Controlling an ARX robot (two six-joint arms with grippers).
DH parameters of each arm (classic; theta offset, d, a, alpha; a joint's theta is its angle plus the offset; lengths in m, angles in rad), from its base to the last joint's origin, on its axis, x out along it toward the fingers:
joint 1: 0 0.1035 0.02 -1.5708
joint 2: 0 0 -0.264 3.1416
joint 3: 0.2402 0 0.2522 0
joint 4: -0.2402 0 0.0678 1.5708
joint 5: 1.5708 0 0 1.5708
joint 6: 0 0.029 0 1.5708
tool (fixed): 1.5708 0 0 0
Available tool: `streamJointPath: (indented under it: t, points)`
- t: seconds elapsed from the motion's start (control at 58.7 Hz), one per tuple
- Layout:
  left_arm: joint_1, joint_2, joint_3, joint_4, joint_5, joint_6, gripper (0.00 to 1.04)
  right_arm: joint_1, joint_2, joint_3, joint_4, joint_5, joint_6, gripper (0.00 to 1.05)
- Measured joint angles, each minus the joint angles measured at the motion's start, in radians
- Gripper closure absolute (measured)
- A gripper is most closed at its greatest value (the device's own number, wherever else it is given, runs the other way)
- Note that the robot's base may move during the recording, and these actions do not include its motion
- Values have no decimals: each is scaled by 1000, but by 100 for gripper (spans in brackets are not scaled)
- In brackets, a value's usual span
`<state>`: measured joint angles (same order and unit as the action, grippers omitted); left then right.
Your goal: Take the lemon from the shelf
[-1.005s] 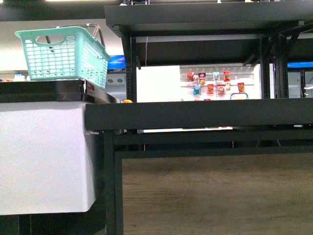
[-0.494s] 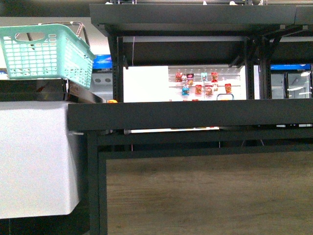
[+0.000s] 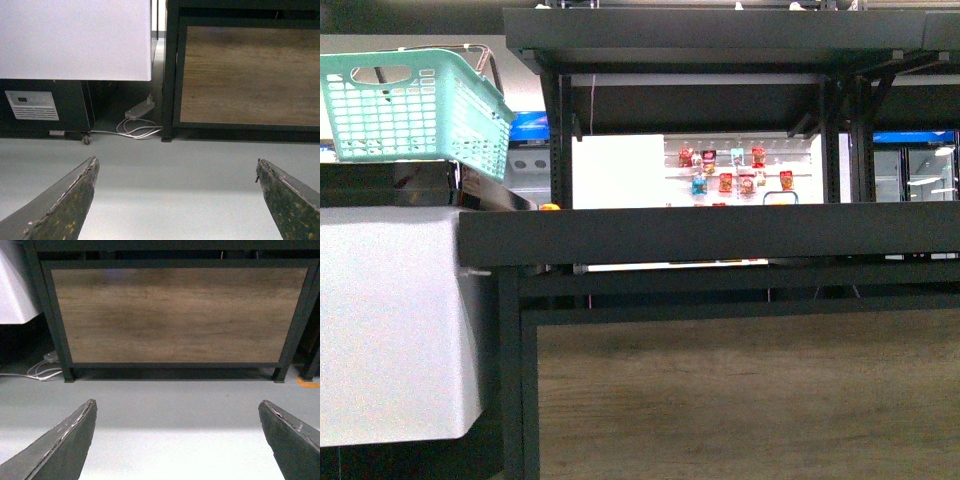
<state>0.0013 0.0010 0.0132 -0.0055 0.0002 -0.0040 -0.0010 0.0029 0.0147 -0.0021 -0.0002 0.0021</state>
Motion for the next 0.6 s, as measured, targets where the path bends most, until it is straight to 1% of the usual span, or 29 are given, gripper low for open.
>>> streamJointPath:
  t: [0.596]
  points:
    - [0,0,0,0,1,0,8,0,0,0,0,0,0,7]
